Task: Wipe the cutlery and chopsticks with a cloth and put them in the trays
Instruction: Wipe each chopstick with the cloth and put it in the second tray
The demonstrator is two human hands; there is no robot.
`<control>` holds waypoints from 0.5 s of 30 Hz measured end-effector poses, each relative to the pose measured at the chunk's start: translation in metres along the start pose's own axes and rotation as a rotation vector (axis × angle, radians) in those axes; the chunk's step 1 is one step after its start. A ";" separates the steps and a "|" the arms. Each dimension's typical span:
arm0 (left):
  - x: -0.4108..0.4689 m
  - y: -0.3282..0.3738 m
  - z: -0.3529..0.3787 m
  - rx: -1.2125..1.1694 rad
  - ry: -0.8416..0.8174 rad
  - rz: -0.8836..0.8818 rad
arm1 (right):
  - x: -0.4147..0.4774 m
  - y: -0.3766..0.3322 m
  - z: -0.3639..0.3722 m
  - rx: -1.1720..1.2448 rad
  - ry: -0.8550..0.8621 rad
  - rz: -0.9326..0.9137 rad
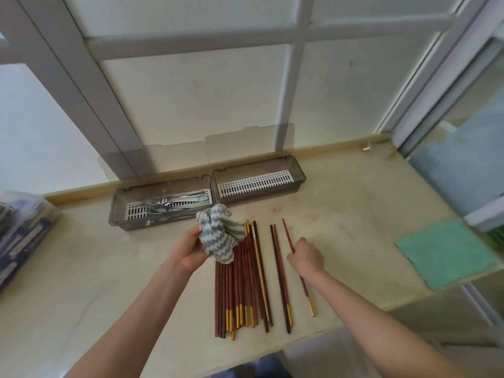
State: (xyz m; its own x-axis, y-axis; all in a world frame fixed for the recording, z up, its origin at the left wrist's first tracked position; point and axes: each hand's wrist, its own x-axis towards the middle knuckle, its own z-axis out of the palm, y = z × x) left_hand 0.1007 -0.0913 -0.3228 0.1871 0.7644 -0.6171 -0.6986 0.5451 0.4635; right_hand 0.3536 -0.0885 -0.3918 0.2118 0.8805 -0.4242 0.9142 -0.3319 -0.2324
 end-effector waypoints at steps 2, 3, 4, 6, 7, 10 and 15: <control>-0.005 -0.003 0.005 0.012 -0.013 -0.002 | -0.010 -0.013 0.006 0.033 -0.011 0.008; -0.006 -0.005 0.006 0.014 -0.014 -0.003 | -0.013 -0.017 0.010 0.028 -0.014 0.000; -0.006 -0.007 0.007 0.020 -0.019 -0.011 | -0.015 -0.020 0.014 0.029 -0.019 -0.008; -0.006 -0.010 0.007 0.024 -0.010 -0.025 | -0.015 -0.025 0.019 0.056 -0.041 0.001; -0.006 -0.011 0.005 0.017 -0.001 -0.028 | -0.014 -0.027 0.020 0.066 -0.057 0.016; -0.010 -0.012 0.008 -0.006 -0.023 -0.053 | -0.012 -0.029 0.016 0.119 -0.077 0.067; -0.014 -0.009 0.005 -0.056 -0.111 0.004 | -0.004 -0.029 -0.011 0.190 -0.087 0.076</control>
State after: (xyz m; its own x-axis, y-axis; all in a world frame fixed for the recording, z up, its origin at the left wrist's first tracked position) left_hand 0.1079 -0.1051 -0.3152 0.2575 0.8016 -0.5395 -0.7365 0.5243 0.4275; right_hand 0.3301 -0.0784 -0.3734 0.2391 0.8206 -0.5190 0.8138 -0.4610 -0.3540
